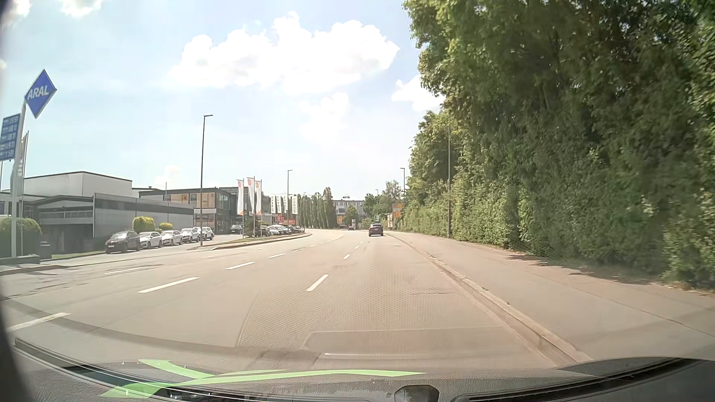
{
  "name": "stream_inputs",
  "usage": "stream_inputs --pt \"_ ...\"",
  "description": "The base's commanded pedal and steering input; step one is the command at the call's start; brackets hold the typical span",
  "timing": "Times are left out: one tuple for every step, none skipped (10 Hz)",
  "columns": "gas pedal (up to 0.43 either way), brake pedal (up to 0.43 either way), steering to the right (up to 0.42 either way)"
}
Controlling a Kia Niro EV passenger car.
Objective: Follow the waypoints while adhering to traffic rules and regulations
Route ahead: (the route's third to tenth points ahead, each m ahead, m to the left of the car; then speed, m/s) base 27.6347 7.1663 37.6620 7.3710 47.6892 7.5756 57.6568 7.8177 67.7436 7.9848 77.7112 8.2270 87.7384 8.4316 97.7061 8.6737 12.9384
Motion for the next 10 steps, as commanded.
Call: stream_inputs --pt "0.118 0.0 -0.003" --pt "0.118 0.0 -0.003" --pt "0.13 0.0 -0.003" --pt "0.13 0.0 -0.003" --pt "0.13 0.0 -0.004" --pt "0.13 0.0 -0.003" --pt "0.13 0.0 -0.003" --pt "0.13 0.0 -0.003" --pt "0.138 0.0 -0.004" --pt "0.138 0.0 -0.004"
